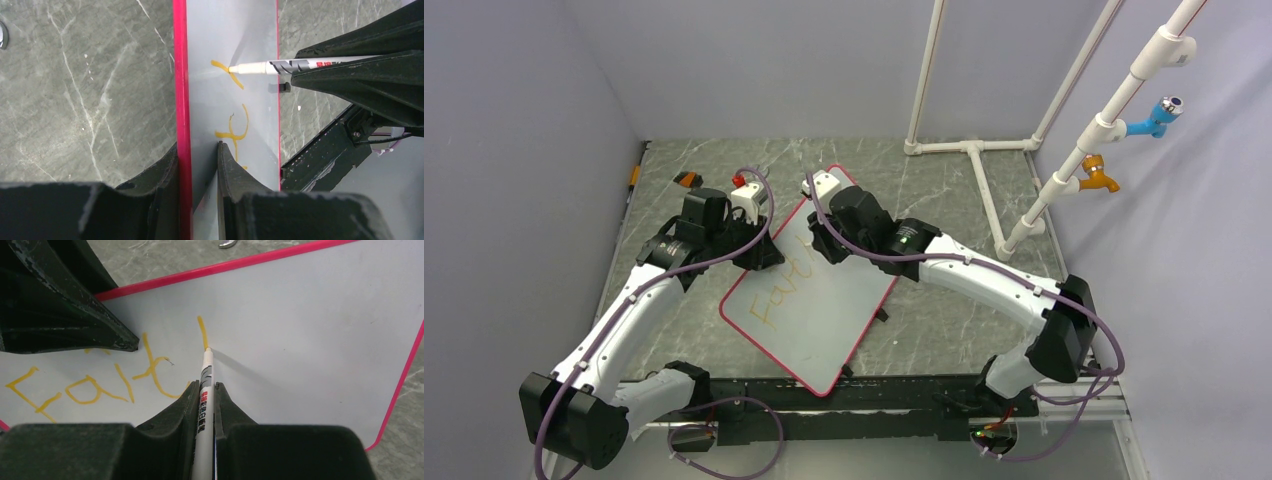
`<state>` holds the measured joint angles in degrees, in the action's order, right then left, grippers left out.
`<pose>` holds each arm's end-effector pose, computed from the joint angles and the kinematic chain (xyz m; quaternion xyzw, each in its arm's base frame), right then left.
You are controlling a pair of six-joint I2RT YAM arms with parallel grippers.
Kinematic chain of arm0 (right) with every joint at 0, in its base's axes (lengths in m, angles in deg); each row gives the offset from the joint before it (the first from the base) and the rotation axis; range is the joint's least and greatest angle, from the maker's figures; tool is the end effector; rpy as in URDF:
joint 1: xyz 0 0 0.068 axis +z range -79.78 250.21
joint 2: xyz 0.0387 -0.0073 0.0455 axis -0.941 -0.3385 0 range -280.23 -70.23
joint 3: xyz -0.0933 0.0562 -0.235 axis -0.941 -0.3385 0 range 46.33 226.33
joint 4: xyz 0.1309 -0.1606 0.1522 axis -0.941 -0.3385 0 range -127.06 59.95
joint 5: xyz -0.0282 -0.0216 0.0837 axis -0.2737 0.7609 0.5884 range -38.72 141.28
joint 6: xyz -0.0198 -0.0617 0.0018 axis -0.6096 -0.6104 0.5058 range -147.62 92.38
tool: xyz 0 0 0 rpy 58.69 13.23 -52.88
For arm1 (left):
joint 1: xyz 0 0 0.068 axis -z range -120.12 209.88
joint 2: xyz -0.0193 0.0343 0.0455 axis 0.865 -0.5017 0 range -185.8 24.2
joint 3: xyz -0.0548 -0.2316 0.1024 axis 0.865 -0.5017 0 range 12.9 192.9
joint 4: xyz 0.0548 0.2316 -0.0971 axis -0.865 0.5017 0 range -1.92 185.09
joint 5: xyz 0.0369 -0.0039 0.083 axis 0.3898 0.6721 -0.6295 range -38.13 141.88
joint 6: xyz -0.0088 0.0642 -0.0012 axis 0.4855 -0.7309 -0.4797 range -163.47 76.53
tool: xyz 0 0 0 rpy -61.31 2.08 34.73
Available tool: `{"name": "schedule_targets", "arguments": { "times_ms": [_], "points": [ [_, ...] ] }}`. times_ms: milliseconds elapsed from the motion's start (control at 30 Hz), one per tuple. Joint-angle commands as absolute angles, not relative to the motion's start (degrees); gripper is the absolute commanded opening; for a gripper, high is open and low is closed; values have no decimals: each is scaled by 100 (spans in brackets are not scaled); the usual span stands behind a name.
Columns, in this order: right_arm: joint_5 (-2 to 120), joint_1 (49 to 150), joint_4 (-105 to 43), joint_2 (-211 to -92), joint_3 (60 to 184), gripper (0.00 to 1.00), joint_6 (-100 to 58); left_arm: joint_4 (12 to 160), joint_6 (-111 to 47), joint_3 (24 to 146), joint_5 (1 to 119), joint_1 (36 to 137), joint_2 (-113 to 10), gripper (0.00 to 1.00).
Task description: Write a sentence on the whiteboard
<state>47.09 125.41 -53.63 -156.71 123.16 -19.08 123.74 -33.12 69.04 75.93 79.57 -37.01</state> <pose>0.2060 0.2901 0.3134 -0.3322 0.8142 0.2236 0.4205 0.2148 -0.0987 0.2925 0.1589 0.8790 -0.2886 0.3447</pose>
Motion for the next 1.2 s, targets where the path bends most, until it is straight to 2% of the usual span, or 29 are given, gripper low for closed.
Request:
{"name": "schedule_targets", "arguments": {
  "times_ms": [0,1167],
  "points": [
    [4500,12546,-5197,-15942,12504,0,-1980,12097,-4031,6936,6992,7979,-3578,0],
    [4484,12482,-5427,-15610,11936,0,-1913,12096,-4039,6941,6937,7978,-3657,0]
  ]
}}
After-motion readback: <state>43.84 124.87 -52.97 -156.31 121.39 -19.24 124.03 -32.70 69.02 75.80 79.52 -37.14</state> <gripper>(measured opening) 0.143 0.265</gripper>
